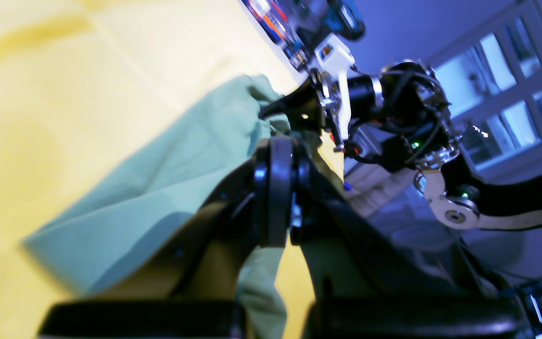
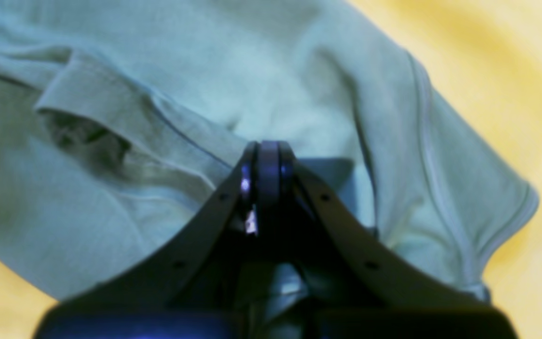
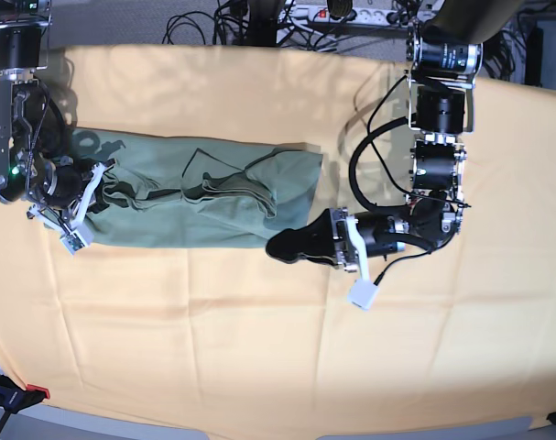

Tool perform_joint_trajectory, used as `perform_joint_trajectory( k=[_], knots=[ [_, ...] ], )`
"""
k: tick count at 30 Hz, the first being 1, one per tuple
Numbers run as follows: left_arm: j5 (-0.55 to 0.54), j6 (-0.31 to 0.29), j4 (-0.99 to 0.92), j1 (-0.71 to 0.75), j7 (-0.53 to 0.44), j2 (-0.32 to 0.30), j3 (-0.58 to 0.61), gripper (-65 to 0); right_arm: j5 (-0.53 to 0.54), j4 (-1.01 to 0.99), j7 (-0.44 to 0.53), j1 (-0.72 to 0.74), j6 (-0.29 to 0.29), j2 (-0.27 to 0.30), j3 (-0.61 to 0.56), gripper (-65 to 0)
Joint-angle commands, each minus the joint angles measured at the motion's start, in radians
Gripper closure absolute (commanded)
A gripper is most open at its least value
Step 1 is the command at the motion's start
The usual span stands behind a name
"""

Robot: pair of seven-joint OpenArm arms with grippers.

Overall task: Fold the T-shirt properly
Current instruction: 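Fold the strip end with the left gripper toward the right gripper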

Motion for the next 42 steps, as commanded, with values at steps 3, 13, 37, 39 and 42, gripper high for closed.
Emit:
perform_joint_trajectory(
  k=[3, 13, 37, 39, 42],
  knots=[
    [-0.029, -0.008, 0.016, -0.027, -0.019, -0.037, -0.028, 0.0, 0.011, 0.012, 0.015, 0.054, -0.003, 0.016, 0.006, 0.0],
    [-0.062, -0.008, 0.016, -0.024, 0.058, -0.055, 0.021, 0.0, 0.011, 0.012, 0.016, 0.083, -0.004, 0.016, 0.006, 0.0],
    [0.016, -0.008, 0.016, -0.025, 0.029, 0.023, 0.274, 0.0, 0.01, 0.011, 0.016, 0.083, -0.014, 0.015, 0.006, 0.0],
    [-0.062, -0.008, 0.016, -0.025, 0.095, 0.029, 0.274, 0.0, 0.01, 0.011, 0.016, 0.083, -0.014, 0.015, 0.006, 0.0],
    [-0.062, -0.008, 0.016, -0.028, 0.12, 0.027, 0.273, 0.0, 0.011, 0.012, 0.016, 0.083, -0.011, 0.016, 0.006, 0.0]
  ],
)
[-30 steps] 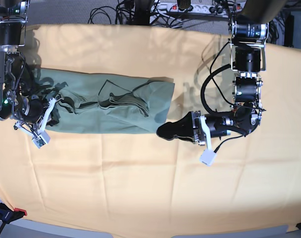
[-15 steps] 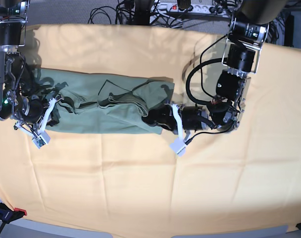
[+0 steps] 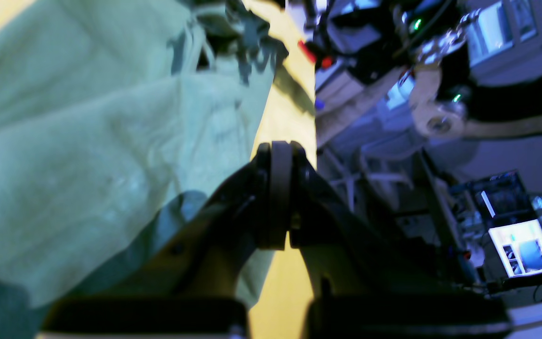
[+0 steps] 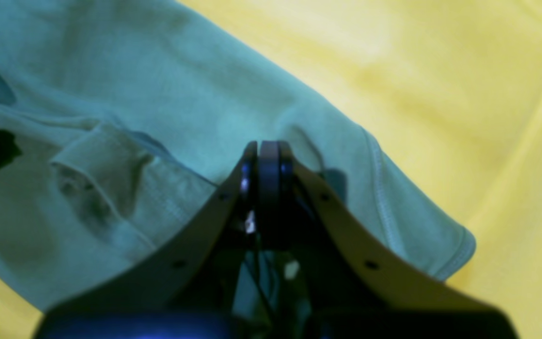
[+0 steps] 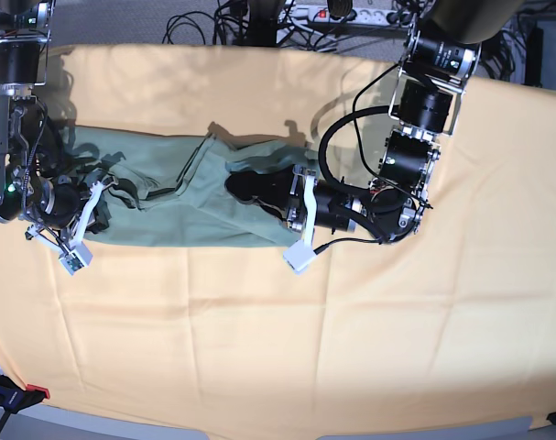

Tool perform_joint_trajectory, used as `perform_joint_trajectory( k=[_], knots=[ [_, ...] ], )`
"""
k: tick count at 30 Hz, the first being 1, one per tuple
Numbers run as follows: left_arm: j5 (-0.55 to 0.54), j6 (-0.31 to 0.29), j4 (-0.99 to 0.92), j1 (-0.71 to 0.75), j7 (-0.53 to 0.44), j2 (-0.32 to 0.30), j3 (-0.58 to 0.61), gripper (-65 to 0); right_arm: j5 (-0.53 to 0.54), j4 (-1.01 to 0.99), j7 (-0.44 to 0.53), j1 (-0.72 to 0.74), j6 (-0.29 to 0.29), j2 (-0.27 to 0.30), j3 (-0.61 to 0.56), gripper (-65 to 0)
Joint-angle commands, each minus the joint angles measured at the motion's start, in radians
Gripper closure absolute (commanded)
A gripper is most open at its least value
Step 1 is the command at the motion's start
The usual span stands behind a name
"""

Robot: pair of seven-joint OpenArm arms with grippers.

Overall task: Fold the T-shirt properly
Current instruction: 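Fold the strip end with the left gripper toward the right gripper, then drag the strip end with the right gripper toward the folded middle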

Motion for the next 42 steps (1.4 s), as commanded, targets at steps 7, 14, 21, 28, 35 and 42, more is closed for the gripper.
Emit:
perform_joint_trajectory(
  k=[7, 14, 21, 28, 35, 42],
  knots=[
    [-0.027, -0.008, 0.016, -0.054, -0.088, -0.016, -0.085, 0.0, 0.008, 0.012, 0.04, 0.052, 0.0, 0.017, 0.007, 0.0],
    [0.238, -0.008, 0.016, -0.053, -0.184, -0.023, -0.144, 0.0, 0.008, 0.012, 0.038, 0.153, -0.008, 0.018, 0.008, 0.0],
    [0.249, -0.008, 0.016, -0.072, -0.233, -0.114, -0.145, 0.0, -0.035, 0.011, 0.024, 0.219, -0.144, 0.024, 0.148, -27.2],
    [0.248, -0.008, 0.016, -0.101, -0.246, -0.224, -0.145, 0.0, 0.048, 0.011, 0.006, 0.088, -0.177, 0.035, 0.465, -30.3],
    [0.247, -0.008, 0.016, -0.1, -0.256, -0.296, -0.145, 0.0, 0.223, 0.011, -0.111, -0.085, -0.072, 0.003, 0.676, -39.5],
    [0.248, -0.008, 0.016, -0.1, -0.251, -0.305, -0.144, 0.0, 0.304, 0.011, -0.147, -0.202, -0.075, -0.007, 0.7, -42.3]
  ],
)
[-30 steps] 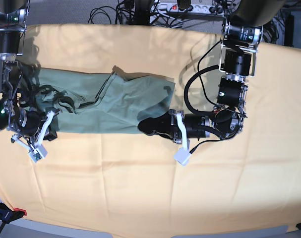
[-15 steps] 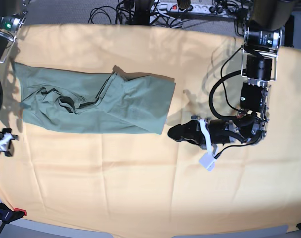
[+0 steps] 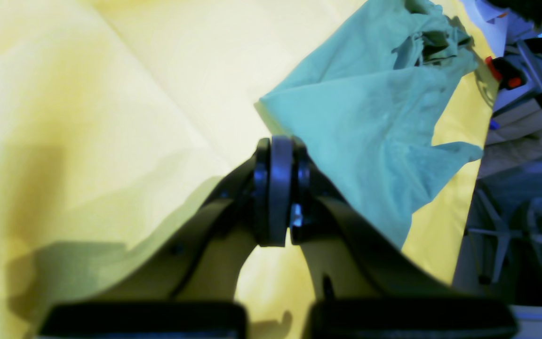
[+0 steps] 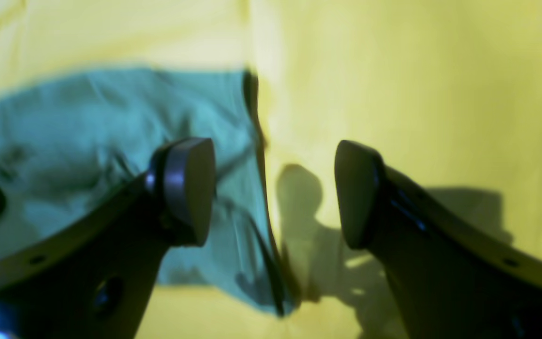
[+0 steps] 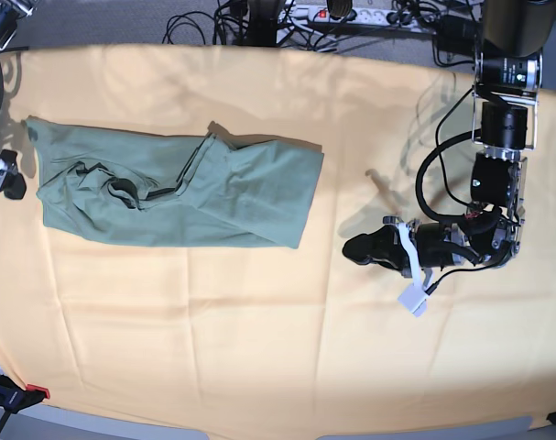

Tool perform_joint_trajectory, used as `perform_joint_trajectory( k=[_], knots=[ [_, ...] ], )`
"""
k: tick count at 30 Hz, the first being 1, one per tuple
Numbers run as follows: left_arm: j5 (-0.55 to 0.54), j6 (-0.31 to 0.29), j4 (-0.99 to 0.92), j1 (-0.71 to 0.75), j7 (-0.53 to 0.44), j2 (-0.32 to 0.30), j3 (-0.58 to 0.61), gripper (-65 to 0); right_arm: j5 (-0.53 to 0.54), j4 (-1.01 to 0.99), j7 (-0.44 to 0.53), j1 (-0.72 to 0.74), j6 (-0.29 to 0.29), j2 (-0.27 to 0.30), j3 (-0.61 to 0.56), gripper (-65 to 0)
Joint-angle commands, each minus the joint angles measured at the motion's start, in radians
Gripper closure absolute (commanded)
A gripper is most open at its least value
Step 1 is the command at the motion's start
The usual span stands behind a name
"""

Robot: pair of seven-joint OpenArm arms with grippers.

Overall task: Fold the T-shirt properly
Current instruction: 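Drag the strip end with the right gripper toward the folded middle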

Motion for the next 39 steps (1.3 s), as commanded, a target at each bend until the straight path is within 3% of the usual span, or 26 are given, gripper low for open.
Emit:
perform_joint_trajectory(
  k=[1, 10, 15, 28, 34, 36, 39],
  knots=[
    [-0.028, -0.008, 0.016, -0.029, -0.018, -0.012, -0.005, 0.0, 0.025, 0.013, 0.019, 0.006, -0.002, 0.018, 0.008, -42.3],
    [-0.031, -0.008, 0.016, -0.028, -0.014, -0.013, -0.005, 0.0, 0.033, -0.035, 0.011, 0.0, -0.001, -0.076, 0.008, -42.3],
    [-0.031, -0.008, 0.016, -0.028, -0.014, -0.013, -0.005, 0.0, 0.088, -0.15, 0.018, 0.003, 0.013, -0.076, 0.008, -42.3],
    [-0.05, -0.008, 0.016, -0.028, -0.014, -0.012, -0.005, 0.0, 0.432, -0.294, -0.18, 0.003, 0.154, -0.076, 0.007, -42.2],
    [-0.063, -0.008, 0.016, -0.028, -0.015, -0.012, -0.005, 0.0, 0.445, -0.294, -0.179, 0.003, 0.163, -0.076, -0.072, -42.2],
    [-0.062, -0.008, 0.016, -0.028, -0.014, -0.012, -0.005, 0.0, 0.445, -0.294, -0.176, 0.005, 0.197, -0.076, -0.109, -42.2],
    [-0.061, -0.008, 0.016, -0.028, -0.014, -0.012, -0.005, 0.0, 0.431, -0.294, -0.123, 0.008, 0.209, -0.076, -0.137, -40.7]
  ],
)
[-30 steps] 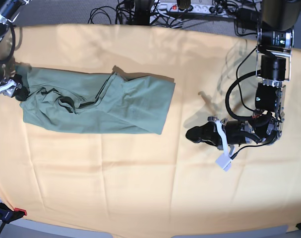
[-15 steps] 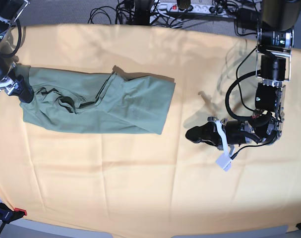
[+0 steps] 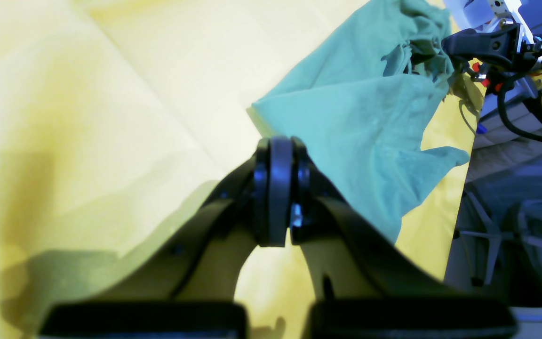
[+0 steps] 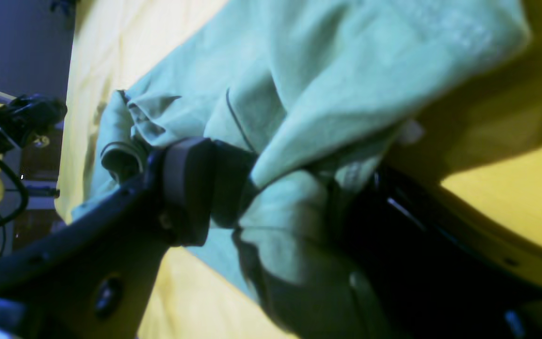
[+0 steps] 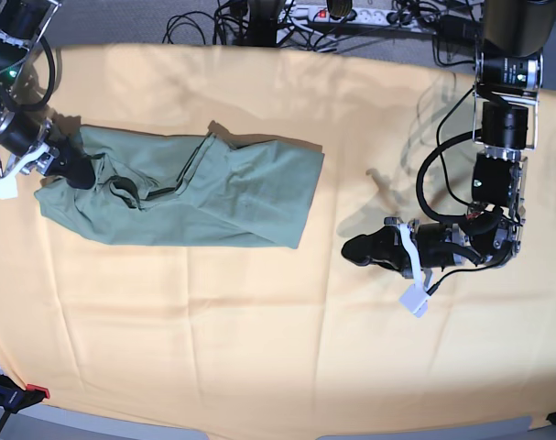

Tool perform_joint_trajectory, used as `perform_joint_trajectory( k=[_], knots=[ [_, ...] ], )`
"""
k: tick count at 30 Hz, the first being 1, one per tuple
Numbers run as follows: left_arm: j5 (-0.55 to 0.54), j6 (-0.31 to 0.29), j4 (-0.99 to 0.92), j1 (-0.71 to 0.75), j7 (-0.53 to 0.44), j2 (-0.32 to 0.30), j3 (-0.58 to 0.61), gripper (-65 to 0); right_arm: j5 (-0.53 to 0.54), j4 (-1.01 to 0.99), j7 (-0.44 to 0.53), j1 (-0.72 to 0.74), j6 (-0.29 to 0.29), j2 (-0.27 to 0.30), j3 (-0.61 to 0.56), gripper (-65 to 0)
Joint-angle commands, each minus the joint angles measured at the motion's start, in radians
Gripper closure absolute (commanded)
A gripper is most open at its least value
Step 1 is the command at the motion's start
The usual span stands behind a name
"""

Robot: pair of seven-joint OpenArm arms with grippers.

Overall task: Fold the T-shirt properly
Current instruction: 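Drag the strip end with the right gripper toward the folded middle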

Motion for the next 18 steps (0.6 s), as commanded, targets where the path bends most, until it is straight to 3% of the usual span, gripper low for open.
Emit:
perform_joint_trajectory(
  k=[1, 2, 5, 12, 18],
  knots=[
    [-0.028, -0.008, 0.016, -0.028, -0.018, -0.011, -0.005, 0.0, -0.025, 0.01, 0.014, 0.005, 0.0, 0.018, 0.002, -36.9],
    [-0.027, -0.008, 0.016, -0.028, -0.018, -0.011, -0.005, 0.0, -0.046, 0.01, 0.035, 0.006, 0.002, 0.018, 0.002, -30.2],
    [-0.027, -0.008, 0.016, -0.028, -0.018, -0.011, -0.005, 0.0, -0.118, 0.01, 0.047, 0.024, 0.02, 0.019, 0.003, -0.2],
    [-0.027, -0.008, 0.016, -0.028, -0.018, -0.011, -0.005, 0.0, -0.15, 0.018, 0.042, 0.081, 0.02, 0.052, 0.004, 0.0],
    [-0.024, -0.008, 0.016, -0.029, -0.019, -0.017, -0.005, 0.0, -0.262, 0.137, 0.04, 0.085, 0.02, 0.075, 0.045, 0.0]
  ],
)
